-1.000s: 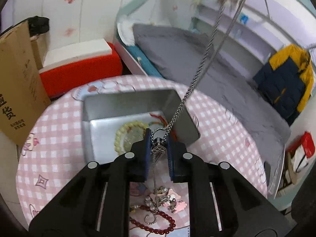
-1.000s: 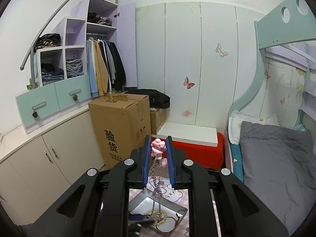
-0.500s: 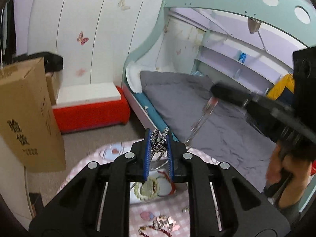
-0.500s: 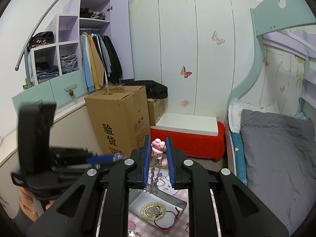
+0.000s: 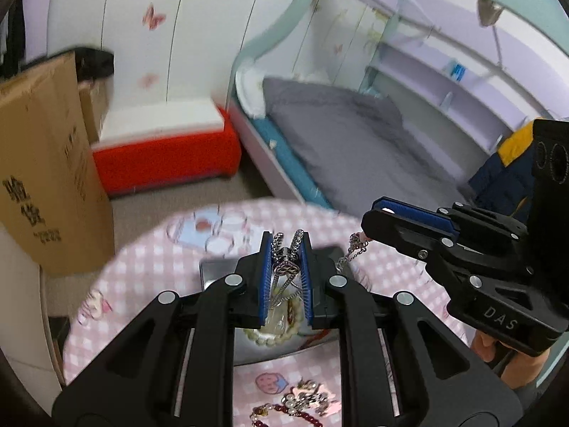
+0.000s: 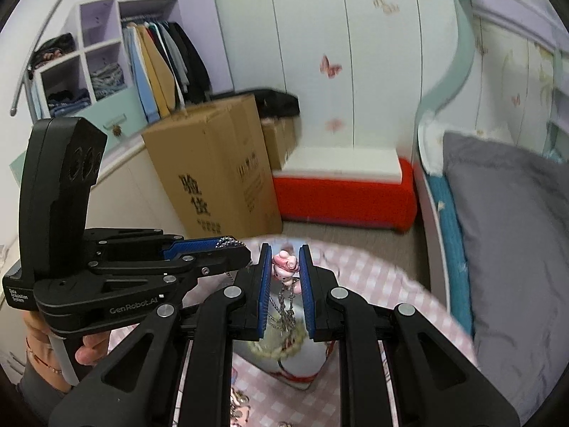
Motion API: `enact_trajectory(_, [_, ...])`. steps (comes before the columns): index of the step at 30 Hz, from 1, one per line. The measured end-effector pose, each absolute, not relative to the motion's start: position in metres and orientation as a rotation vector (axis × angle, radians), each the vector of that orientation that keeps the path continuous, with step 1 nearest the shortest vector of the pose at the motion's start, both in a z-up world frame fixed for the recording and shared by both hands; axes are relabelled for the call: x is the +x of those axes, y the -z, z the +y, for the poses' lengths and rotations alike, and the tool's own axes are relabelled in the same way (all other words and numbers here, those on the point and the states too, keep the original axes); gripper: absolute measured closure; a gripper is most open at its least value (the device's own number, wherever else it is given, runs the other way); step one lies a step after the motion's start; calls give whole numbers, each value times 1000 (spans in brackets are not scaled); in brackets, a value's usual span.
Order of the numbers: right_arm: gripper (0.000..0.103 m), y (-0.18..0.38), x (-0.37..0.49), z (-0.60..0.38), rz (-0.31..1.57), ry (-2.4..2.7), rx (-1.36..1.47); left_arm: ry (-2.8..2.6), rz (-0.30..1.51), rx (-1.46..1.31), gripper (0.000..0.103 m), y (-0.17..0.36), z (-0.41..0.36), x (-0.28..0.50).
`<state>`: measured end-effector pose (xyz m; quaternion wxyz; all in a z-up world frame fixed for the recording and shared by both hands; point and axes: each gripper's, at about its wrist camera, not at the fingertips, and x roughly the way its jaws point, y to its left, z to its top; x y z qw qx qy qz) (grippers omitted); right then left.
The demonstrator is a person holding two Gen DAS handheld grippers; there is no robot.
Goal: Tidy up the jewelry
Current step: 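Lower the jade pendant chain into the box with the left tool and release, then grasp the red bead bracelet with the left tool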
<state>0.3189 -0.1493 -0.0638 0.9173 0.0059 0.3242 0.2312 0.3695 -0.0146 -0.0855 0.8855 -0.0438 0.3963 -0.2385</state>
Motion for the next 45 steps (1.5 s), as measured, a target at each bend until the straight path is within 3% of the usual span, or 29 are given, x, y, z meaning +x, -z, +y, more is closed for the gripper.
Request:
enact_trajectory(9, [87,104,319,-150,779,-462,48,473,964,-77,84,131,-16,374])
enact_trajectory(10, [86,101,317,-152,771,-459,51,475,960,-75,79,129,-14,371])
enact_trajectory(12, [85,94,313,-155,755,-457,56,458,938,-77,34,122,-12,364])
enact_trajectory(24, [83,72,258,-166,684,-456,52,419,804,-31,34,95,7,293])
enact_trajectory(41, [77,140,192,-161,832,-436,95,466,890,78,34,165,-25,211])
enact_trajectory(45, [76,143,188,-162,840,-431,103,478,914,113,54,173,-32,212])
